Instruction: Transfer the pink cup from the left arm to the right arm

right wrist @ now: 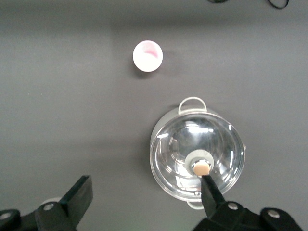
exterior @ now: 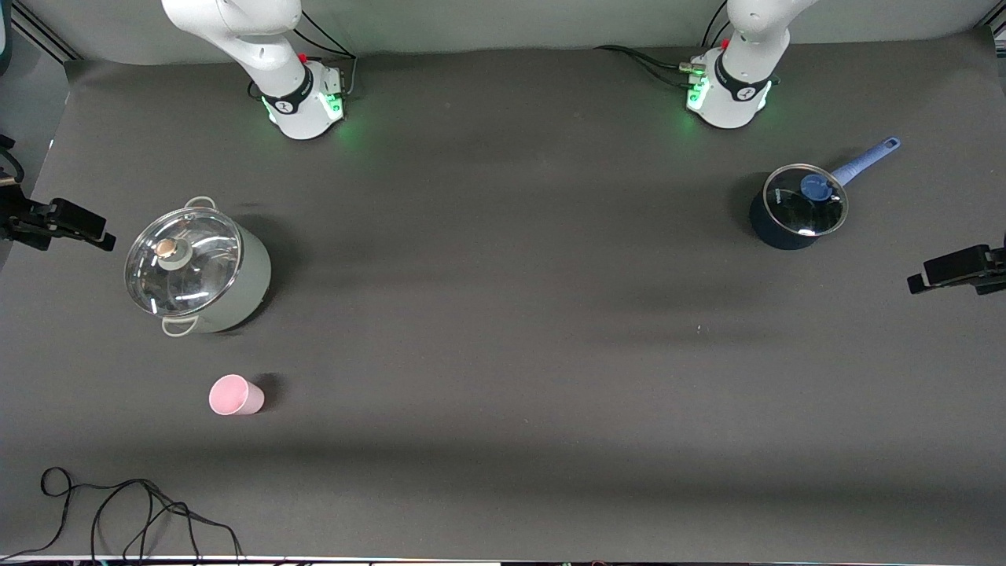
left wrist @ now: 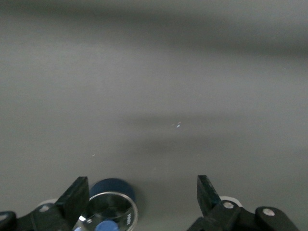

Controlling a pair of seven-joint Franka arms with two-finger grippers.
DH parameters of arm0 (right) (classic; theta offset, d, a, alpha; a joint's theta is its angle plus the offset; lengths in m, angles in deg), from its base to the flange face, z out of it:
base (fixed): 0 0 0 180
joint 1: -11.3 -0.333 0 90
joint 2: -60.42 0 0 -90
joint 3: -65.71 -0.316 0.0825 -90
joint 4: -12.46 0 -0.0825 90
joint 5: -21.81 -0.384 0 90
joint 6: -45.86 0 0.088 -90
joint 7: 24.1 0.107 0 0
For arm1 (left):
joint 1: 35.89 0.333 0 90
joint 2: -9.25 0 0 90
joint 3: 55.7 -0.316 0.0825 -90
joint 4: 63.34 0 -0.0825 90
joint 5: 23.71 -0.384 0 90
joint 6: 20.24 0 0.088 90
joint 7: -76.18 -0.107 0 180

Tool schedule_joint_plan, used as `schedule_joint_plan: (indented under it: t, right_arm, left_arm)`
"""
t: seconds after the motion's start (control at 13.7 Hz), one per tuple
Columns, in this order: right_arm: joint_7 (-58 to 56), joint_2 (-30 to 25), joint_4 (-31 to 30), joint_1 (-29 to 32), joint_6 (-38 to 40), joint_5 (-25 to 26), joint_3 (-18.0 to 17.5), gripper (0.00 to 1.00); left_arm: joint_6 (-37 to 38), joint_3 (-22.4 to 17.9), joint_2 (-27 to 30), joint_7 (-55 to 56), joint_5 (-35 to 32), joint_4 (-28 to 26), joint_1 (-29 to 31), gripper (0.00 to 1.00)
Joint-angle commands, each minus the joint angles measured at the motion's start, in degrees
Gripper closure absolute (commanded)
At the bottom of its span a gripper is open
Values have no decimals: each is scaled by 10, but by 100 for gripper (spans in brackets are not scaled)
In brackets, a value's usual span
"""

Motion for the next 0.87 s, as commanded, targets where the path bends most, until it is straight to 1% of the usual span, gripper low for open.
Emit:
schedule_joint_plan:
  t: [0.0,0.07,0.44,0.51,0.58,0.73,0.8]
  right_arm:
    - [13,-3,1,3,8,3,-3,0]
    - [13,-2,2,3,8,3,-3,0]
    - [12,-1,1,5,7,3,-3,0]
    - [12,1,2,7,7,3,-3,0]
    - [12,2,3,7,7,3,-3,0]
    - [12,2,3,7,7,3,-3,0]
    - [12,3,3,5,6,3,-3,0]
  left_arm:
    - [17,10,-3,-10,-14,2,14,0]
    - [32,10,0,-11,-18,8,13,0]
    - [64,15,10,-10,-21,6,3,0]
    - [71,9,22,-15,-20,3,0,0]
    - [68,-14,35,-20,-23,-4,-27,0]
    - [64,-106,39,-22,-17,-5,-107,0]
    - [63,-146,40,-28,-14,-4,-134,0]
